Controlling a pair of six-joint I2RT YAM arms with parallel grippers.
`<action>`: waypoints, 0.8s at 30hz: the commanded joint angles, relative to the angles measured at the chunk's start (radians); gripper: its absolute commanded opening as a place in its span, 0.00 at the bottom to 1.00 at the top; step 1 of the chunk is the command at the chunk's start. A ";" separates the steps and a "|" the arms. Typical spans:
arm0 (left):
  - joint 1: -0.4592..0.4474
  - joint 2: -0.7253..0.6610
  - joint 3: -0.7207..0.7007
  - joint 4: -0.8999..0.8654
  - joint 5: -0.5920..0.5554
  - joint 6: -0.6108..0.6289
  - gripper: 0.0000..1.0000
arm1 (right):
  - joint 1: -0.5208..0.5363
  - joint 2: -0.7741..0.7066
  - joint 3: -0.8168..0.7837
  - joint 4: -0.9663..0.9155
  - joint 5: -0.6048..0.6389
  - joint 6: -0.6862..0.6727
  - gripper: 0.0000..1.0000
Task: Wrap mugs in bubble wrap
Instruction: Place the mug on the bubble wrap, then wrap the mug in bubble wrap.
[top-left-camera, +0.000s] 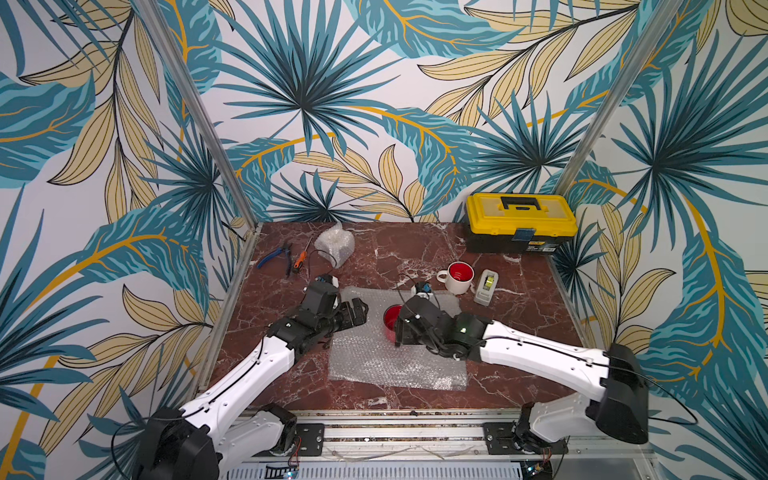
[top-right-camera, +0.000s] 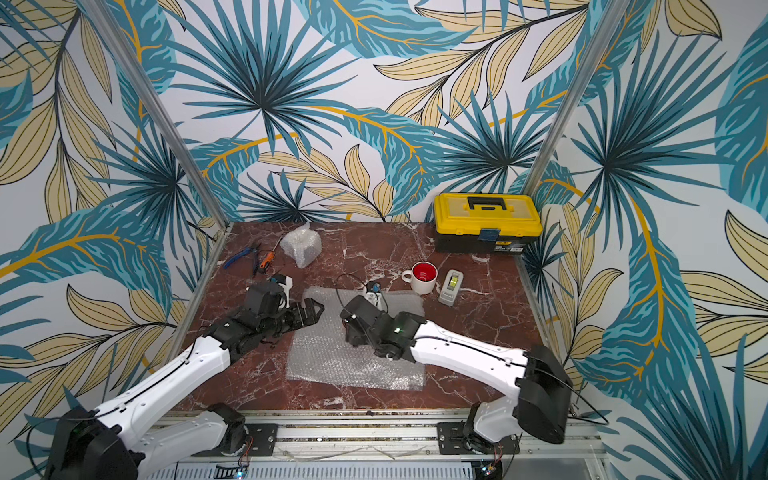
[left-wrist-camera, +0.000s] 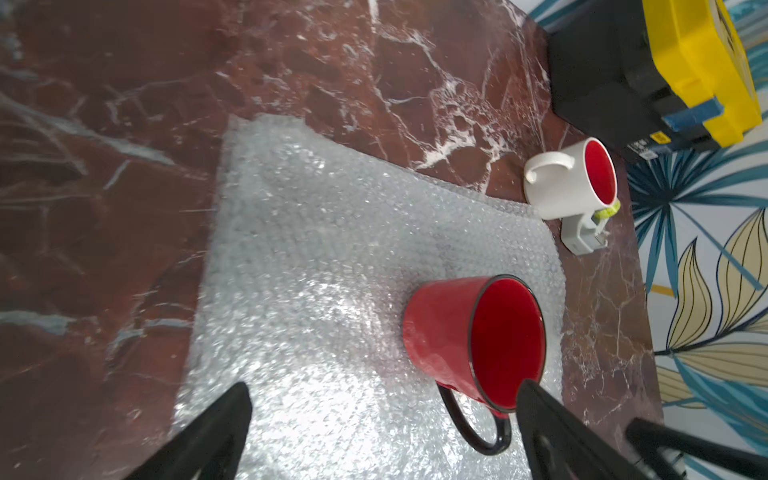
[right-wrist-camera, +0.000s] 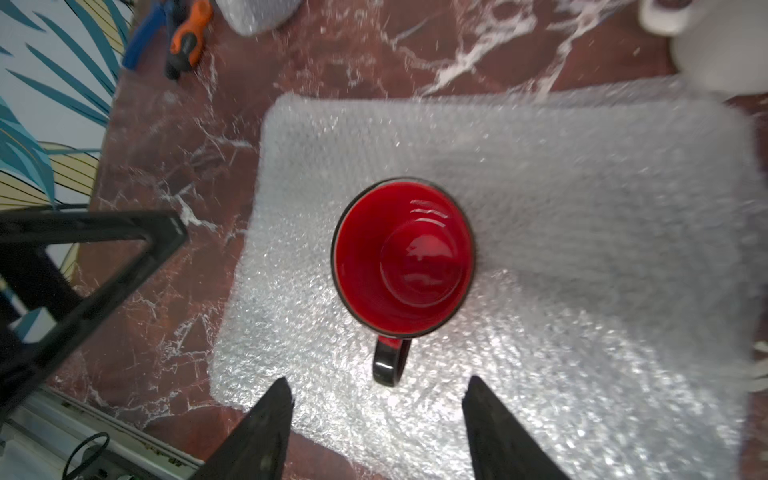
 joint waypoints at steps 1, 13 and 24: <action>-0.055 0.066 0.115 0.027 -0.022 0.089 1.00 | -0.143 -0.092 -0.115 -0.016 0.021 -0.071 0.66; -0.150 0.370 0.379 0.027 0.039 0.182 1.00 | -0.725 -0.061 -0.214 0.009 -0.552 -0.350 0.53; -0.231 0.492 0.469 0.026 0.049 0.182 1.00 | -0.789 0.225 -0.139 0.106 -0.555 -0.349 0.47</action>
